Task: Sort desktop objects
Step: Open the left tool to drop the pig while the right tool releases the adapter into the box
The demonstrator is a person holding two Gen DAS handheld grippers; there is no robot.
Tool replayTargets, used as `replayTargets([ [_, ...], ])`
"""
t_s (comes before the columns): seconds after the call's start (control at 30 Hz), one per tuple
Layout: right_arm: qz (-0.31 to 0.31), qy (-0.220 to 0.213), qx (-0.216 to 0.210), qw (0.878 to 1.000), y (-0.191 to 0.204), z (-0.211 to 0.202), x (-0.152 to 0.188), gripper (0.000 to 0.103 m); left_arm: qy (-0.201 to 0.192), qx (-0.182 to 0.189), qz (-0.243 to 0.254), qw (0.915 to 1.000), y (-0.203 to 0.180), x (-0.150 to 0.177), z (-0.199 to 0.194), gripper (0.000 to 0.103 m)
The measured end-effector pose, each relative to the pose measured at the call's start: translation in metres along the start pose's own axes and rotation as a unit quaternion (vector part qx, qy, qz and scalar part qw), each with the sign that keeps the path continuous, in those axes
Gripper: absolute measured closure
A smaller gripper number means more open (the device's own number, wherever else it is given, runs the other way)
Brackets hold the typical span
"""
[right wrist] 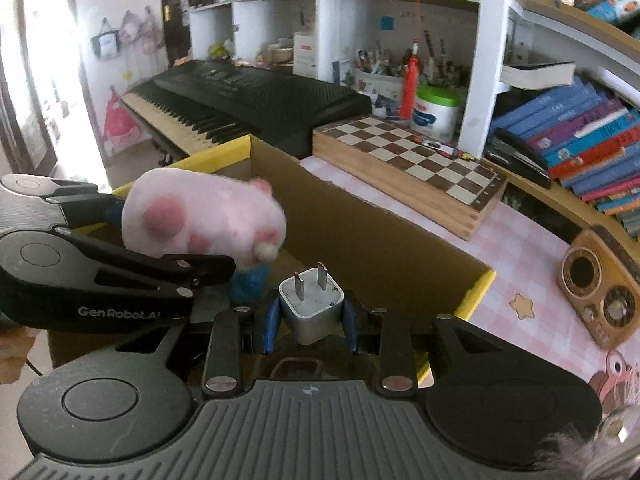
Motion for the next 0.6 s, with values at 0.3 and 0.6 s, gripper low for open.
replayTargets([
  [0.3,-0.026,0.016,0.008,1.0,0.0,0.01,-0.002,0.074,-0.044,0.004,-0.033,0.9985,0.01,-0.005,-0.016,0.016],
  [0.6,-0.007,0.007,0.008,1.0,0.002,0.006,-0.004,0.066,-0.067,0.006,-0.058,0.9961,0.02,-0.006,-0.032,0.012],
])
Point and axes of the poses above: each gripper's, at about its wrist camera, not at the fingertips, and z roughly the way its jaws point, y to its left, x to its underside, the point moved 4 cm from there along z, roughly the way its jaws point, and after that the axes turned 14 degrees about -z, right-handed, at the moved point
